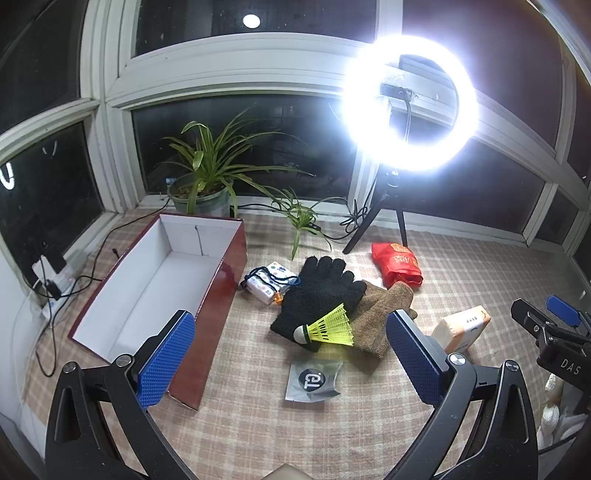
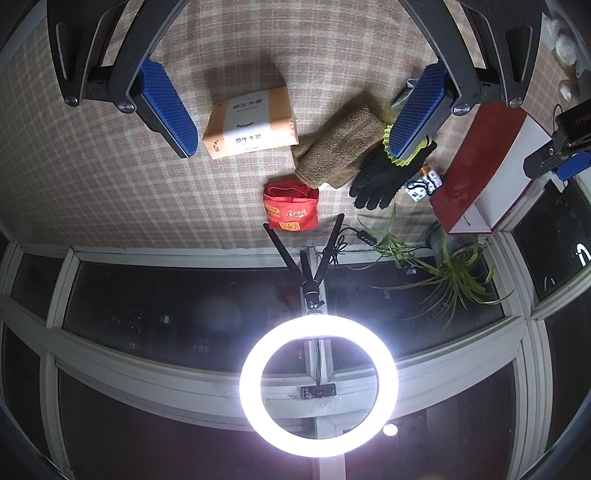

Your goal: Organize soft objects

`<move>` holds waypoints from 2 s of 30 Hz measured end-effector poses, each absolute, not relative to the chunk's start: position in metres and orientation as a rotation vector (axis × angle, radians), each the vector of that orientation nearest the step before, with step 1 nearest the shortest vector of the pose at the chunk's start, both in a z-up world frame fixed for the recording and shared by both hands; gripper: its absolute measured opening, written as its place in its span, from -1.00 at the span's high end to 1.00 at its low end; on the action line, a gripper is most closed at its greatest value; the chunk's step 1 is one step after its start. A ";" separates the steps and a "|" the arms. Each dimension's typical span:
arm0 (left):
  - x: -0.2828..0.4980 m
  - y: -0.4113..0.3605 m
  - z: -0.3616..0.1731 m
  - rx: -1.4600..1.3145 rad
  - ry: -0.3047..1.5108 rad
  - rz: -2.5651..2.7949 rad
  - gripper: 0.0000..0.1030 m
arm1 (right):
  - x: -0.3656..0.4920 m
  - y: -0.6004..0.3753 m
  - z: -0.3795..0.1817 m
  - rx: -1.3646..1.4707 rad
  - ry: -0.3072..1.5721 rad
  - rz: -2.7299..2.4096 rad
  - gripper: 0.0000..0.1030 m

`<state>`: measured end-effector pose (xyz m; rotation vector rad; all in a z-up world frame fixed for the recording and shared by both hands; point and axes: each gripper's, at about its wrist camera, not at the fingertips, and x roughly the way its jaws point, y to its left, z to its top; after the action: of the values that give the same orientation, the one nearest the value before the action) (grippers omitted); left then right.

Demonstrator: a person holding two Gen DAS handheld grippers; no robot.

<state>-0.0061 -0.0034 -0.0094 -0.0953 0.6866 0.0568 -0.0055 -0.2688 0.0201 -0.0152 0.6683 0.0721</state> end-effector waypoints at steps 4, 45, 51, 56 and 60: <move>-0.006 -0.003 -0.008 -0.096 0.687 0.057 -0.99 | -0.005 -0.267 0.017 -0.009 0.674 0.072 -0.99; -0.005 -0.005 -0.007 -0.093 0.686 0.060 -0.99 | -0.008 -0.265 0.010 -0.005 0.683 0.072 -0.99; -0.005 -0.005 -0.007 -0.094 0.685 0.060 -0.99 | -0.006 -0.266 0.011 -0.006 0.684 0.072 -0.99; -0.005 -0.005 -0.007 -0.094 0.685 0.060 -0.99 | -0.008 -0.265 0.007 -0.006 0.688 0.073 -0.99; -0.005 -0.005 -0.007 -0.094 0.685 0.060 -0.99 | -0.008 -0.265 0.006 -0.005 0.692 0.074 -0.99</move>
<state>-0.0049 -0.0052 -0.0074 -0.0941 0.6850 0.0601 -0.0081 -0.2652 0.0060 -0.0049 0.6917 0.0743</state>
